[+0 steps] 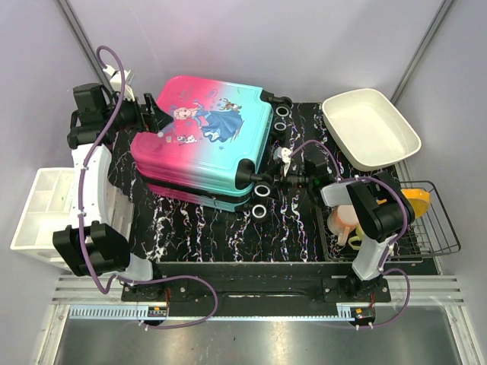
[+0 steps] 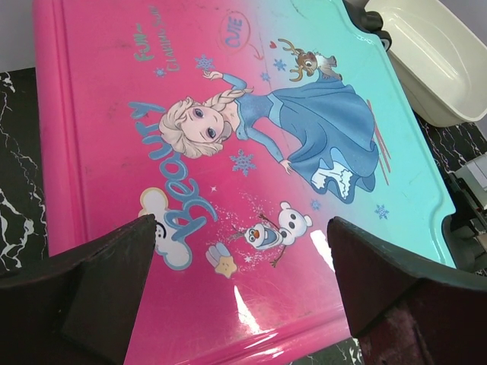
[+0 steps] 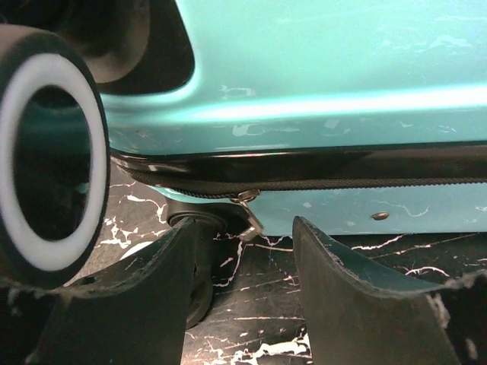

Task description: Open, take out, and arrange the luggage

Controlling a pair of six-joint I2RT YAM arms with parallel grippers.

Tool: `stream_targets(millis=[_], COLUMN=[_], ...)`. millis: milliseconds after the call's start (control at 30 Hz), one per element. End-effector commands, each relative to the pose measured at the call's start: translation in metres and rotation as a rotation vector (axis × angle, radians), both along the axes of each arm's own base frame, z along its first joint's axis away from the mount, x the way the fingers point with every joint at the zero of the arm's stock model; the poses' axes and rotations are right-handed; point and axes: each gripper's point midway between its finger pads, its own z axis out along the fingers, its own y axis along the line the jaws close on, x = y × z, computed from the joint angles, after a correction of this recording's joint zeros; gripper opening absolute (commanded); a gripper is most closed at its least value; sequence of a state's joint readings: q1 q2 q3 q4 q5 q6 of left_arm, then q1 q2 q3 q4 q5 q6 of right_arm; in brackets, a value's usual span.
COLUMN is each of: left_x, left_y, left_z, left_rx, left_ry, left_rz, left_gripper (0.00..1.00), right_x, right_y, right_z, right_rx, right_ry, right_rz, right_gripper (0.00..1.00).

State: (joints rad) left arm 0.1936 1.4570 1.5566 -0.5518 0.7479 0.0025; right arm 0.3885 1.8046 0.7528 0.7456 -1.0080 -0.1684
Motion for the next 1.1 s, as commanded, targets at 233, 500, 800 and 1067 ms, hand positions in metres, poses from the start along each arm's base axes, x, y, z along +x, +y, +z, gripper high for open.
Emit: stream_targets(millis=[233, 500, 800, 1067], left_x=[0.007, 0.010, 0.018, 0.026], left_y=[0.002, 0.004, 0.012, 0.018], left_z=[0.003, -0.002, -0.021, -0.032], left_rx=[0.011, 0.011, 0.035, 0.072], left_ry=[0.000, 0.015, 0.069, 0.115], left_rz=[0.011, 0.015, 0.039, 0.024], left_gripper=[0.98, 0.98, 0.97, 0.96], right_x=[0.014, 0.015, 0.081, 0.126], right_y=[0.028, 0.029, -0.008, -0.038], right_z=[0.031, 0.038, 0.058, 0.071], right_rx=[0.092, 0.107, 0.051, 0.033], right_ry=[-0.096, -0.109, -0.088, -0.027], right_rz=[-0.034, -0.027, -0.293, -0.457], right_gripper=[0.46, 0.00, 0.00, 0.00])
